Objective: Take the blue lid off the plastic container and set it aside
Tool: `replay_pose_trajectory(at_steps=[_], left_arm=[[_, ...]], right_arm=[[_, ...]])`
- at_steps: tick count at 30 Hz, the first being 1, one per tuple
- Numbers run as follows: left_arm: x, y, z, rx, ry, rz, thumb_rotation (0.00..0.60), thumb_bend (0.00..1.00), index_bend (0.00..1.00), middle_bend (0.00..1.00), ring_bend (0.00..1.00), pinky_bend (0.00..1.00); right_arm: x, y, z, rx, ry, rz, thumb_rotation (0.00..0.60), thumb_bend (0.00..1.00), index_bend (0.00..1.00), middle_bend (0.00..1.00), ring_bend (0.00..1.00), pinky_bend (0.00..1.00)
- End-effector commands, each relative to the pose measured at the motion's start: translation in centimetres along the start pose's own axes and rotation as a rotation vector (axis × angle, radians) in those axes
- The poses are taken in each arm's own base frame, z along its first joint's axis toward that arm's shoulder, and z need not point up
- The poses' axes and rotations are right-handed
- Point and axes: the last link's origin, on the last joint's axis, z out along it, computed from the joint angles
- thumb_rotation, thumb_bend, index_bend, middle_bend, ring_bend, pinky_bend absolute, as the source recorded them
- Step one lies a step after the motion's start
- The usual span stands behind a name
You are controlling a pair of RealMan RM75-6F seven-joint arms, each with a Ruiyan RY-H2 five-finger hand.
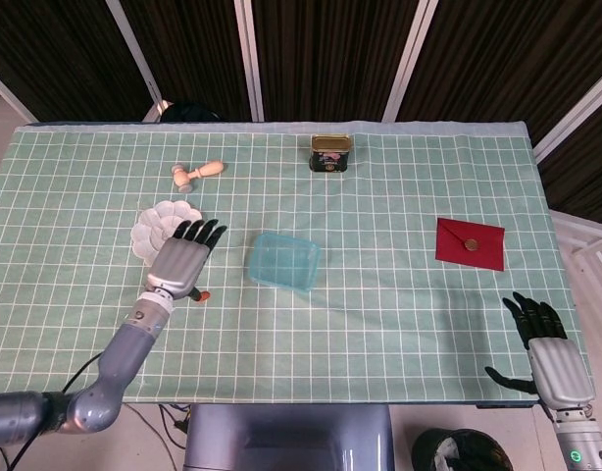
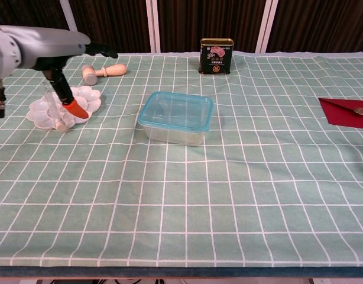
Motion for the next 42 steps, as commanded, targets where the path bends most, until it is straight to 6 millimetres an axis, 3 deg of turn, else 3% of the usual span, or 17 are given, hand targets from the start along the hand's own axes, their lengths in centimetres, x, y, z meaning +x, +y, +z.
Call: replay_pose_trajectory(at_steps=[1, 15, 32, 36, 40, 42], left_arm=[[-0.1, 2.4, 2.4, -0.002, -0.026, 0.037, 0.600, 0.00, 0.00, 0.00, 0.00, 0.06], [-1.6, 6.7, 7.2, 0.005, -0.108, 0.083, 0.600, 0.00, 0.00, 0.00, 0.00, 0.05], [-2.7, 10.5, 10.2, -0.038, -0.135, 0.086, 0.600, 0.00, 0.00, 0.00, 0.00, 0.05], [-3.1, 11.3, 10.5, -0.057, -0.133, 0.095, 0.600, 0.03, 0.03, 0.03, 0.06, 0.20], [-3.0, 11.7, 10.6, -0.073, -0.089, 0.117, 0.600, 0.12, 0.26, 0.23, 0.26, 0.39], [-3.0, 11.8, 10.6, -0.093, -0.060, 0.134, 0.600, 0.13, 0.28, 0.26, 0.29, 0.41]], right_arm=[[0.0, 0.1, 0.1, -0.009, -0.008, 0.008, 0.600, 0.24, 0.00, 0.00, 0.00, 0.00], [-0.1, 0.2, 0.3, -0.043, -0.037, 0.025, 0.600, 0.23, 0.00, 0.00, 0.00, 0.00], [-0.2, 0.3, 0.4, -0.063, -0.057, 0.045, 0.600, 0.23, 0.00, 0.00, 0.00, 0.00], [-0.1, 0.3, 0.3, -0.065, -0.057, 0.052, 0.600, 0.24, 0.00, 0.00, 0.00, 0.00], [-0.1, 0.2, 0.3, -0.064, -0.060, 0.056, 0.600, 0.24, 0.00, 0.00, 0.00, 0.00], [-0.1, 0.3, 0.3, -0.064, -0.061, 0.055, 0.600, 0.23, 0.00, 0.00, 0.00, 0.00]])
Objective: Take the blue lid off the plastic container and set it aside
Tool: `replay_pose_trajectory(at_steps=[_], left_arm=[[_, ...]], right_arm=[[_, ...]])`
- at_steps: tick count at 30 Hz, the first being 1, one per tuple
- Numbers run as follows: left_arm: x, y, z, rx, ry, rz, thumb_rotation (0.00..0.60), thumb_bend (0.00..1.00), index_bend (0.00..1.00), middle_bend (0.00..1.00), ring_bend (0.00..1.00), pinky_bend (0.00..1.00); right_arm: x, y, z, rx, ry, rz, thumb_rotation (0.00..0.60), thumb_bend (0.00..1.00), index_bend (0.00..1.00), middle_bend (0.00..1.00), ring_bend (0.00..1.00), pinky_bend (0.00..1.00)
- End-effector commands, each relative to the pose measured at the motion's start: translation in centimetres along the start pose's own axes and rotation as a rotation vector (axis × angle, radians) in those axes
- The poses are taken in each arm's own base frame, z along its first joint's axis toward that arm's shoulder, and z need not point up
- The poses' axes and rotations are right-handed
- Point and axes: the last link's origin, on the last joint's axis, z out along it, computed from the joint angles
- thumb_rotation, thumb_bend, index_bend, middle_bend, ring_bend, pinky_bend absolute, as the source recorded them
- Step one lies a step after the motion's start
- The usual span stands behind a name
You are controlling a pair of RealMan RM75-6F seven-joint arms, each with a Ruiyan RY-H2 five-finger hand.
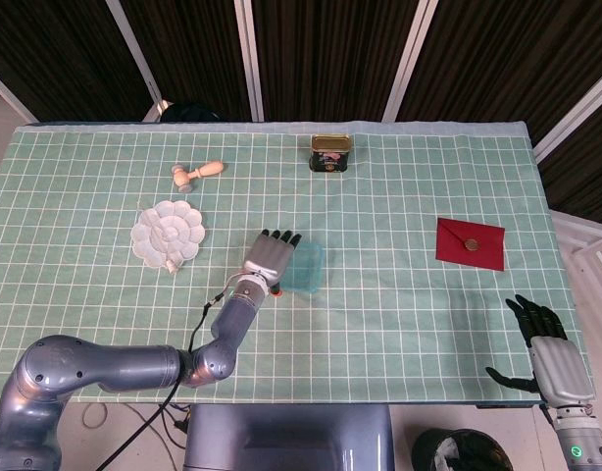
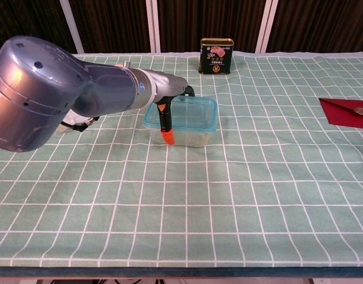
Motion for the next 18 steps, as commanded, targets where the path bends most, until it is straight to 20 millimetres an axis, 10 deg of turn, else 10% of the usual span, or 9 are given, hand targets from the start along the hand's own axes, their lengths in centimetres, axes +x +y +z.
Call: replay_pose_trajectory(at_steps=[1, 18], left_arm=[[-0.2, 0.3, -0.1, -0.038, 0.058, 0.038, 0.600, 0.13, 0.29, 0.27, 0.30, 0.41], [-1.2, 0.9, -2.4, -0.344, 0.034, 0.047, 0.600, 0.13, 0.28, 0.27, 0.29, 0.41]], right_arm=[[0.0, 0.0, 0.0, 0.002, 0.000, -0.002, 0.600, 0.23, 0.00, 0.00, 0.00, 0.00], [-0.3, -2.4, 0.6, 0.056, 0.004, 0.007, 0.600, 0.24, 0.00, 0.00, 0.00, 0.00]])
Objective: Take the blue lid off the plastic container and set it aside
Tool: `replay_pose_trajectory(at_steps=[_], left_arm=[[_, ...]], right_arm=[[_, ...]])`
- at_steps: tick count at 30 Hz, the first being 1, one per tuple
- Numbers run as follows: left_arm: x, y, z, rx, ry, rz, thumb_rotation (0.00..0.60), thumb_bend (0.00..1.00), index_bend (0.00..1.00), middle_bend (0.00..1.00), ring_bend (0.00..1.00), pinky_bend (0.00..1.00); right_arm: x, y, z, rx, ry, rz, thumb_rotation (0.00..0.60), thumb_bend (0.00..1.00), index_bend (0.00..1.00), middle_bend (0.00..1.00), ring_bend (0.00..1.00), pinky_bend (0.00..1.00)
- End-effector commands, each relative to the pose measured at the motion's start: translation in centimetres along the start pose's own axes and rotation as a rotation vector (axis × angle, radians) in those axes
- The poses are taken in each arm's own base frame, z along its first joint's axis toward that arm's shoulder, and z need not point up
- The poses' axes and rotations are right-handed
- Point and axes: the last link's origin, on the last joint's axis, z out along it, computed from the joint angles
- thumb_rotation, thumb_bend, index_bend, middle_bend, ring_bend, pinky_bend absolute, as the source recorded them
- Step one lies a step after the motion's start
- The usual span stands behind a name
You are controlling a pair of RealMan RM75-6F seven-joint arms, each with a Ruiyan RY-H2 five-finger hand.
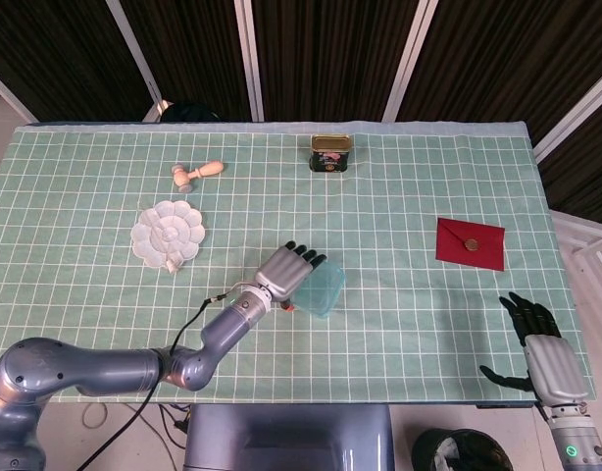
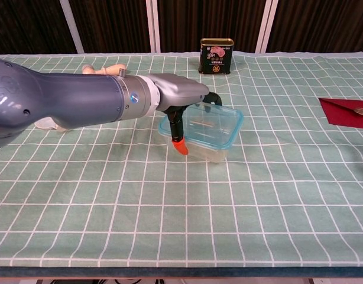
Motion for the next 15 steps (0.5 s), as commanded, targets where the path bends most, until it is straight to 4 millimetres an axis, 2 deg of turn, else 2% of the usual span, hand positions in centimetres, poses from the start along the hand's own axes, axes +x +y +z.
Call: replay_pose_trajectory(at_steps=[1, 9, 15], left_arm=[[-0.1, 0.0, -0.4, -0.052, -0.022, -0.014, 0.600, 0.13, 0.28, 0.27, 0.29, 0.41], [0.0, 0.4, -0.3, -0.103, -0.042, -0.030, 0.600, 0.13, 0.28, 0.26, 0.29, 0.41], [0.2, 0.6, -0.3, -0.118, -0.049, -0.016, 0.600, 0.13, 0.28, 0.26, 0.29, 0.41]], right_arm=[[-0.6, -1.7, 0.6, 0.033, -0.016, 0.000, 0.600, 0.24, 0.00, 0.00, 0.00, 0.00], [-3.5, -8.5, 3.3, 0.167, -0.068, 0.042, 0.600, 0.24, 0.00, 0.00, 0.00, 0.00], [-5.7, -12.4, 4.6, 0.216, -0.075, 0.034, 0.600, 0.23, 0.00, 0.00, 0.00, 0.00]])
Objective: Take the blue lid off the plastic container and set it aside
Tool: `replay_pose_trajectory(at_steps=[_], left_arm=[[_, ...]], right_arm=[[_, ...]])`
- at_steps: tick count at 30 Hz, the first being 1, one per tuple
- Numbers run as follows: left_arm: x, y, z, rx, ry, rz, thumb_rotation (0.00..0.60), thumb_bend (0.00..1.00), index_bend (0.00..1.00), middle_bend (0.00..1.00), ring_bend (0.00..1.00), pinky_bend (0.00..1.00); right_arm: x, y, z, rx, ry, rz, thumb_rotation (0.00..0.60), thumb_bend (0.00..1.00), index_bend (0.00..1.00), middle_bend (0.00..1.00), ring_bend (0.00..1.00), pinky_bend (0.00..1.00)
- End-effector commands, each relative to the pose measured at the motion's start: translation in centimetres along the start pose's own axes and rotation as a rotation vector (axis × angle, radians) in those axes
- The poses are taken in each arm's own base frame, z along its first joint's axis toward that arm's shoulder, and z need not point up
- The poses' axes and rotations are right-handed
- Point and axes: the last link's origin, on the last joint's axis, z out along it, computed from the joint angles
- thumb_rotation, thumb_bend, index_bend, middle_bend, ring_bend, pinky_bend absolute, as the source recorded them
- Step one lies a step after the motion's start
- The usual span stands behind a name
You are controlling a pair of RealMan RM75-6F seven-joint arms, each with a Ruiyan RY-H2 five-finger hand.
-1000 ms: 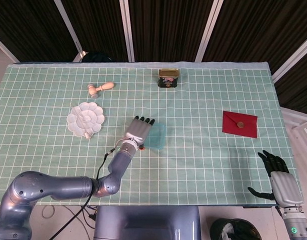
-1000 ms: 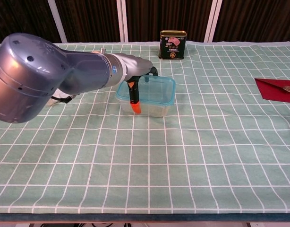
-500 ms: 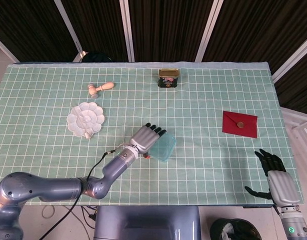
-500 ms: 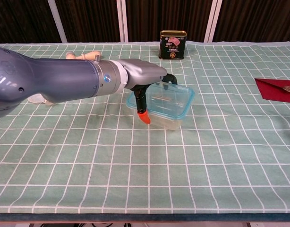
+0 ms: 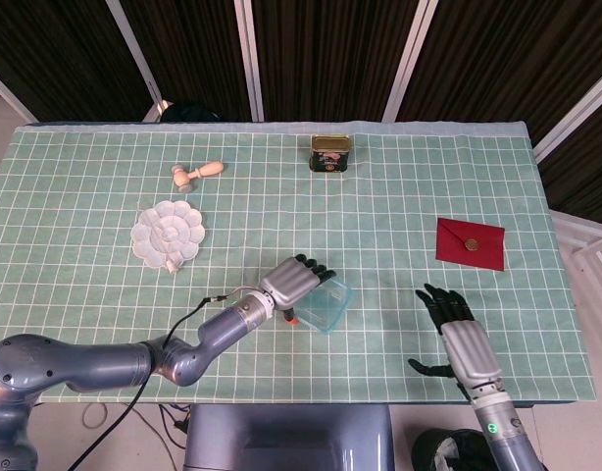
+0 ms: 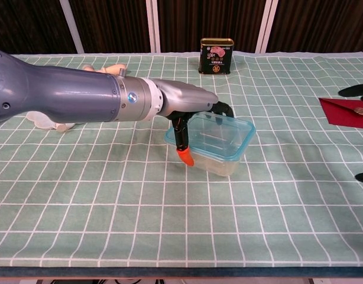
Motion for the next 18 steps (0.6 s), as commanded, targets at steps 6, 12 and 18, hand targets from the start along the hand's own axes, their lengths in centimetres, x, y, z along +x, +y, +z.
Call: replay_pose_trajectory(at_steps=[6, 12, 18], left_arm=[[0.1, 0.1, 0.2, -0.006, -0.013, 0.015, 0.600, 0.13, 0.28, 0.26, 0.29, 0.41], [0.1, 0.3, 0.4, -0.006, -0.021, 0.013, 0.600, 0.13, 0.28, 0.26, 0.29, 0.41], [-0.2, 0.9, 0.4, -0.016, -0.030, 0.009, 0.600, 0.13, 0.28, 0.26, 0.29, 0.41]], right_arm=[[-3.1, -5.3, 2.4, 0.049, -0.030, 0.049, 0.600, 0.24, 0.00, 0.00, 0.00, 0.00], [-4.4, -7.4, 2.7, 0.053, -0.045, 0.095, 0.600, 0.24, 0.00, 0.00, 0.00, 0.00], [-5.6, -8.9, 3.6, 0.035, -0.037, 0.136, 0.600, 0.23, 0.00, 0.00, 0.00, 0.00]])
